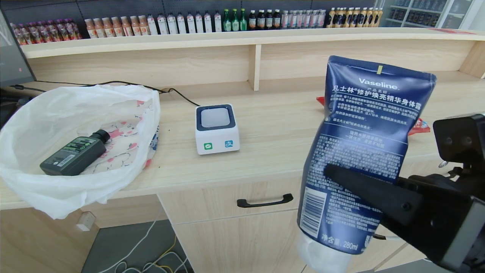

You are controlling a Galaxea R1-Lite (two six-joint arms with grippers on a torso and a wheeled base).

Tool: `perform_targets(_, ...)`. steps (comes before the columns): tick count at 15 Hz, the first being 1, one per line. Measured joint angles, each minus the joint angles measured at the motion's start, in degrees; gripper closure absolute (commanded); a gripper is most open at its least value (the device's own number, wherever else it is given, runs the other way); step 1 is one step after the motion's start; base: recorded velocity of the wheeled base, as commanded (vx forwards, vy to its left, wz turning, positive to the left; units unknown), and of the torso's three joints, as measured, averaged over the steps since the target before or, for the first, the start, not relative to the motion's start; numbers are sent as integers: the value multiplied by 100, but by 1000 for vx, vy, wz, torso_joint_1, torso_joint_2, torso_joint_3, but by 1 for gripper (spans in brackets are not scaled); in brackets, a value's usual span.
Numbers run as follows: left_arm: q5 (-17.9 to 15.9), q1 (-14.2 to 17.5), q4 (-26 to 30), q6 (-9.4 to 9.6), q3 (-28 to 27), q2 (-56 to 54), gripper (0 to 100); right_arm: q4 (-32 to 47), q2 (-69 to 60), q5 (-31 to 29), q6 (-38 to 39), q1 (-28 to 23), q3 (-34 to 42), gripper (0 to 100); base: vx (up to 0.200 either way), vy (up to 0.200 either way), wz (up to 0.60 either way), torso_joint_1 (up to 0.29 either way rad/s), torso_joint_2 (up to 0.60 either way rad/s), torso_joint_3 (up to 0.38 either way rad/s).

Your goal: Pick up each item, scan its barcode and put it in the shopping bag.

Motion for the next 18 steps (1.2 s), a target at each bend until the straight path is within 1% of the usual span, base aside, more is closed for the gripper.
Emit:
perform_targets(1, 0, 0, 0, 0, 0, 0, 0, 0, 56, -22, -479, -67, -2, 100, 0, 0, 0, 0, 0, 0)
perform_targets(3, 0, 0, 0, 0, 0, 0, 0, 5, 232, -66, -1514, -417, -16, 100, 0, 0, 0, 0, 0, 0)
perform_targets(4, 0, 0, 0, 0, 0, 0, 0, 9, 299, -95, -1903, -580, -27, 100, 0, 0, 0, 0, 0, 0)
perform_targets(5, 0, 0, 0, 0, 0, 0, 0, 6, 349, -268, -2215, -699, -24, 100, 0, 0, 0, 0, 0, 0)
perform_targets(7, 0, 0, 0, 0, 0, 0, 0, 5, 362, -1169, -2697, -786, 15, 100, 0, 0, 0, 0, 0, 0)
perform_targets(9, 0, 0, 0, 2, 0, 0, 0, 5, 336, -1769, -3376, -802, 24, 100, 0, 0, 0, 0, 0, 0)
perform_targets(11, 0, -2, 5, 12, 0, 0, 0, 2, 207, -1992, -3855, -856, 28, 100, 0, 0, 0, 0, 0, 0)
perform_targets(12, 0, -2, 5, 7, 0, 0, 0, -2, 119, -2014, -4144, -968, 67, 100, 0, 0, 0, 0, 0, 0)
perform_targets(15, -2, -7, 0, 10, 0, 0, 0, 2, -55, -2039, -5010, -1517, 221, 100, 0, 0, 0, 0, 0, 0)
perform_targets(17, 0, 0, 2, 7, 0, 0, 0, 5, -52, -2094, -5157, -1702, 216, 100, 0, 0, 0, 0, 0, 0)
perform_targets(18, 0, 0, 5, 2, 0, 0, 0, 2, 9, -2439, -5208, -1729, 141, 100, 0, 0, 0, 0, 0, 0)
